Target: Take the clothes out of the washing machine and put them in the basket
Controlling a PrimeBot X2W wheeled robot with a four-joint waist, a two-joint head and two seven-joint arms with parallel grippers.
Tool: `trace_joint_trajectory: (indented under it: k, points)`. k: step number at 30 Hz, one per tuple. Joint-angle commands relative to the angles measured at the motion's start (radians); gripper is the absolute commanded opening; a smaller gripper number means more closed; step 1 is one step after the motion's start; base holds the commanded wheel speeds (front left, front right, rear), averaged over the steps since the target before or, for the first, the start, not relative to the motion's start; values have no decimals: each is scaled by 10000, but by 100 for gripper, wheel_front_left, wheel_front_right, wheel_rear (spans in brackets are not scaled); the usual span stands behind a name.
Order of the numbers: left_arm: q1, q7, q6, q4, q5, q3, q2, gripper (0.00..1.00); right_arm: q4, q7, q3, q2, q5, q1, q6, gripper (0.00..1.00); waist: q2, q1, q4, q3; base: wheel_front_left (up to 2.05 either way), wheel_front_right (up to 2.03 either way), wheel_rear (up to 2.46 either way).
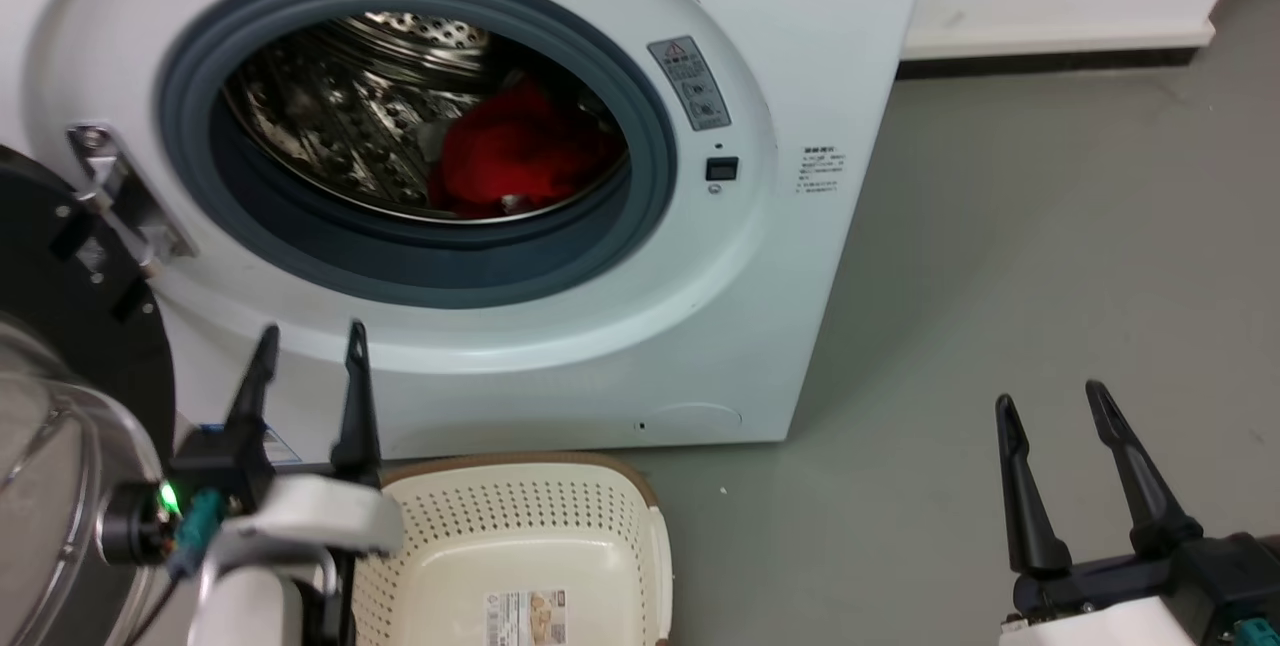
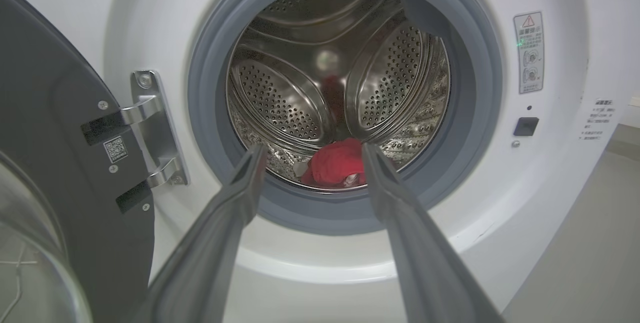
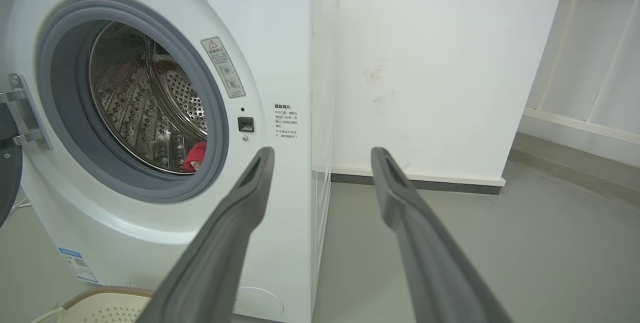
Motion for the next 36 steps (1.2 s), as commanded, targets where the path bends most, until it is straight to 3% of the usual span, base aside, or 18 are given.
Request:
trace_joint_trajectory:
  k: [1, 12, 18, 24, 36]
  points:
    - [-300, -28, -47, 165, 50, 71, 79, 100, -54, -21, 29, -7, -24, -150, -3, 100, 0, 0, -172, 242, 0, 0, 0]
    - [-4164, -22, -489, 3411, 217, -227, 1321, 100, -436, -20, 116, -6, 247, -1178, -3, 100, 0, 0, -914, 2088, 0, 0, 0]
    - [-6592, 697, -625, 5035, 89, -777, 2123, 100, -600, -21, 166, -1, 462, -1838, -3, 100, 0, 0, -1265, 3222, 0, 0, 0]
    - [-8519, 2108, -651, 5894, -304, -1774, 2729, 100, -859, -21, 125, -1, 794, -2402, -3, 100, 0, 0, -1600, 4255, 0, 0, 0]
    - [-11445, 5936, -657, 6018, -2647, -4018, 4400, 100, -1330, -21, 229, -1, 1346, -3046, -3, 100, 0, 0, -2196, 5881, 0, 0, 0]
